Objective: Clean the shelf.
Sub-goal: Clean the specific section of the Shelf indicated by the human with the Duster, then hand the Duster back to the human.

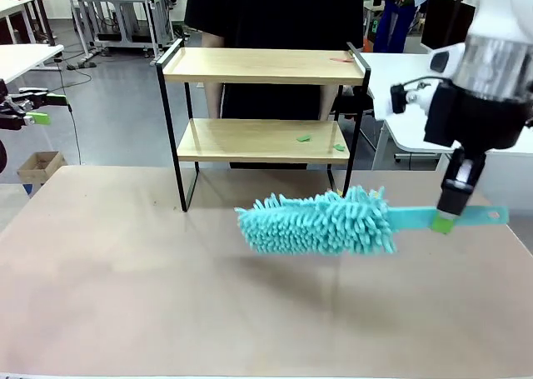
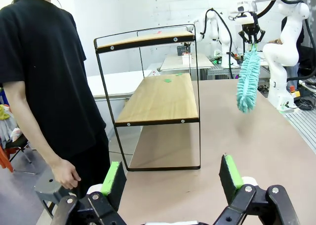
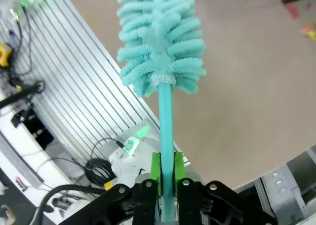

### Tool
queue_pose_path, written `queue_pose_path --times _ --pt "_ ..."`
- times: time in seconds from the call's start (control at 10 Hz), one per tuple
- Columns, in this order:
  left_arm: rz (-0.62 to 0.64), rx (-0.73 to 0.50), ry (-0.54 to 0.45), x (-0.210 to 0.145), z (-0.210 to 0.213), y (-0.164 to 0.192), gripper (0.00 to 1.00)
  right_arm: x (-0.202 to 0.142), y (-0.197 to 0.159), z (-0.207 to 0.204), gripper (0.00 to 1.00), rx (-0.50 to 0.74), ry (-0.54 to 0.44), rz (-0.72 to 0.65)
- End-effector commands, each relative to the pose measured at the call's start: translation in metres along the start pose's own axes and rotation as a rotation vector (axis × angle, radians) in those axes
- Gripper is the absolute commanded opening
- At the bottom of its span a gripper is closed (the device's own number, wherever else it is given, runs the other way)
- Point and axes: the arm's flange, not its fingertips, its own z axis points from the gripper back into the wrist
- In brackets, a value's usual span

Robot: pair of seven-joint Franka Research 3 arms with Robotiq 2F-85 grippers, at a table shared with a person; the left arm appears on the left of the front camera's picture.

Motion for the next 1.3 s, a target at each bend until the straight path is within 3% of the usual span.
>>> queue_pose_path --times 0.0,0.2,0.3,1.2 --pt "-0.016 -0.003 -0.003 0.0023 -0.0007 -0.0011 1.00 -0.0182 -0.0103 -0.0074 0.13 -0.003 0.009 0.058" --pt "-0.016 -0.003 -0.003 0.0023 -0.0007 -0.0011 1.00 -0.0192 -0.0165 -0.0118 0.13 -0.017 0.006 0.109" --pt "-0.016 -0.003 -0.003 0.0023 -0.0007 -0.0011 1.00 -0.0120 -0.0091 -0.0144 0.13 0.005 0.027 0.032" --pt "-0.016 -0.003 -0.003 0.0023 -0.0007 -0.0011 1.00 -0.0120 -0.0091 -0.0144 0.13 0.005 0.027 0.032"
